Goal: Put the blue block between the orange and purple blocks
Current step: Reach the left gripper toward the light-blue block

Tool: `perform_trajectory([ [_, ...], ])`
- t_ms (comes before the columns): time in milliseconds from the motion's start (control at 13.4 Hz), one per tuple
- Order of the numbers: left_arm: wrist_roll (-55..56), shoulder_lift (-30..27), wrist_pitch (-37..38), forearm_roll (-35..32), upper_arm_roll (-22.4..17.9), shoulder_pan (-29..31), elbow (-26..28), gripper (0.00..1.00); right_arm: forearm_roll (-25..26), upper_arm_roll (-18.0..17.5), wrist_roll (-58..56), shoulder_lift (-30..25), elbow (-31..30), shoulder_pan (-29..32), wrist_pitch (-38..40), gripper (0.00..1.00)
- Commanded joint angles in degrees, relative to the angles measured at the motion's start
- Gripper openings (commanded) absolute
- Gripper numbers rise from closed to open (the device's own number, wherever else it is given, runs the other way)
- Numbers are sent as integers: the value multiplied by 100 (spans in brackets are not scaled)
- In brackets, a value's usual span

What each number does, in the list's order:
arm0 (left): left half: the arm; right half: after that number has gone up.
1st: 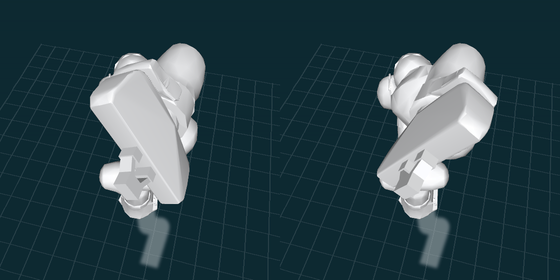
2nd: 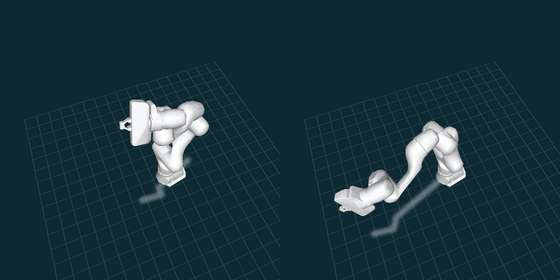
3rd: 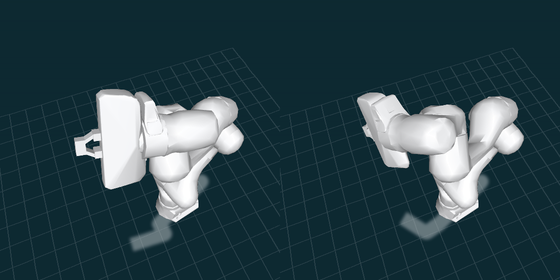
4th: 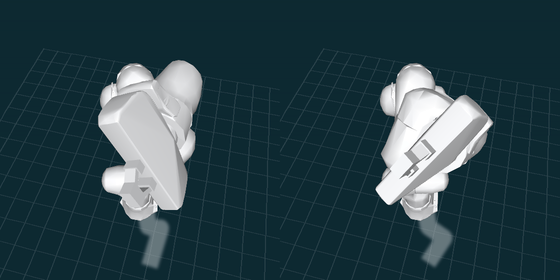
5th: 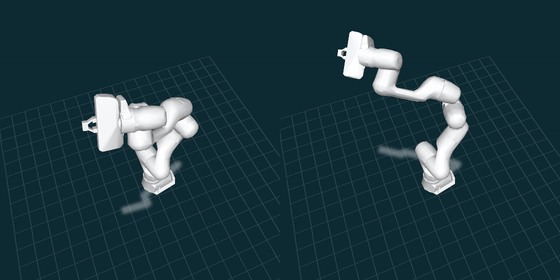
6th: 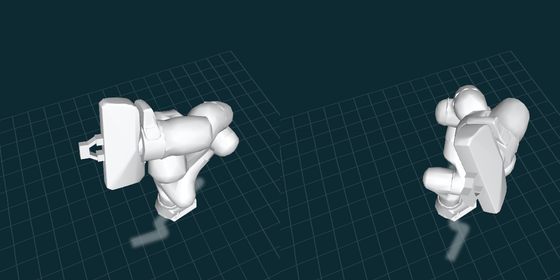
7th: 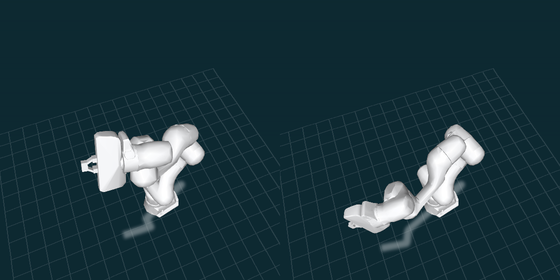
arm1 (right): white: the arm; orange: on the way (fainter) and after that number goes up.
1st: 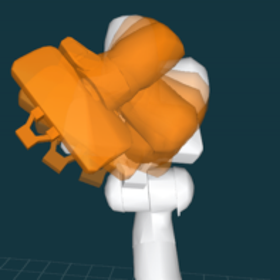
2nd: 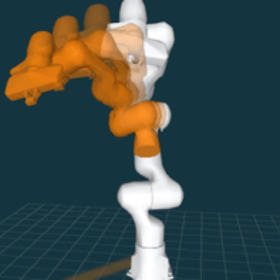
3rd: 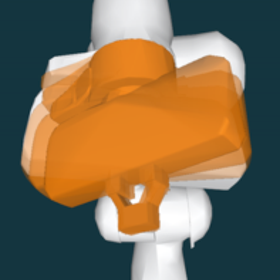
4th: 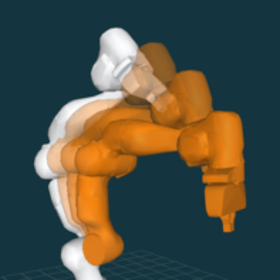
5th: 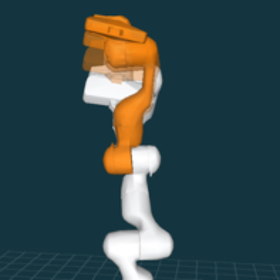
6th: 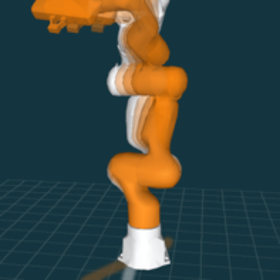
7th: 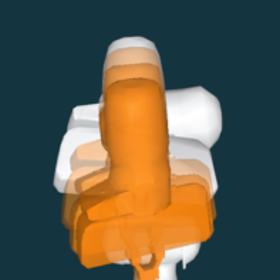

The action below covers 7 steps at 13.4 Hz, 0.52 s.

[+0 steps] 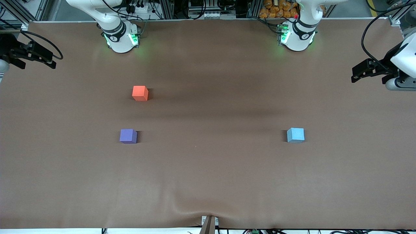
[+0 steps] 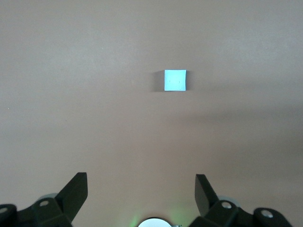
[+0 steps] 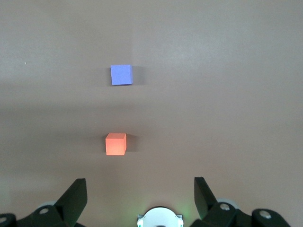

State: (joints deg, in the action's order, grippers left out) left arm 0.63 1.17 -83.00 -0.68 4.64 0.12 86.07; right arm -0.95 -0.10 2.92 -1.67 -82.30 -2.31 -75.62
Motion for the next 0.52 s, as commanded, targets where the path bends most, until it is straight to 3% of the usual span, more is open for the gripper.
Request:
perform_trajectory([
  [0, -133, 59, 161, -20, 2, -20, -160, 100, -46, -61, -72, 9, 83, 151, 83, 100],
  [448, 7, 1058, -66, -28, 2, -170, -160, 100, -63, -52, -63, 9, 83, 161, 162, 100],
])
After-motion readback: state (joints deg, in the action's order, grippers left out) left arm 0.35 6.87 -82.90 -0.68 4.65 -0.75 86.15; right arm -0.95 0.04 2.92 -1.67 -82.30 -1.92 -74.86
